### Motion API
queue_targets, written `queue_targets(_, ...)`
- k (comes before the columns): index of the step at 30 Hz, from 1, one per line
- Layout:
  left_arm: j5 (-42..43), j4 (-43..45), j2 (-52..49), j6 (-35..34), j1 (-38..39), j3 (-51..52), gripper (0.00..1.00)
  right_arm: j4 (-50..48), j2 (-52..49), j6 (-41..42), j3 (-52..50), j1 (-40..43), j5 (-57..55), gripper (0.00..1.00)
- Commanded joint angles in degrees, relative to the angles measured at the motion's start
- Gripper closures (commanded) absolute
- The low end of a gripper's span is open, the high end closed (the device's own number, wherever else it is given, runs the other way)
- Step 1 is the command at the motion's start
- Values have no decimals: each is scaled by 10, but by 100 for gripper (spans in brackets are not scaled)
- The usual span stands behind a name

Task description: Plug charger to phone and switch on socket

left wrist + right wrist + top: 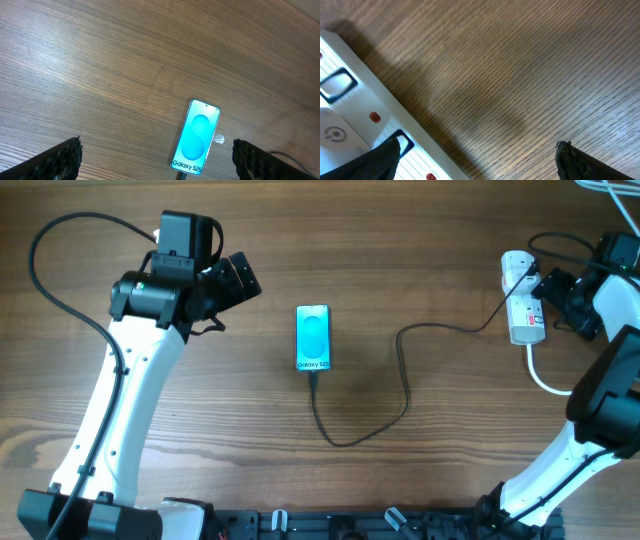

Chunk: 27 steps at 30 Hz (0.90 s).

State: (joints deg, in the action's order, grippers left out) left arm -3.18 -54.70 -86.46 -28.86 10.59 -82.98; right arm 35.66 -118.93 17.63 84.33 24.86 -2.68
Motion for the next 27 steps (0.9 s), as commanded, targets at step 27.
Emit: queue_targets(27,-8,0,-3,-5,1,0,0,-5,-9,-11,-7,-1,40,0)
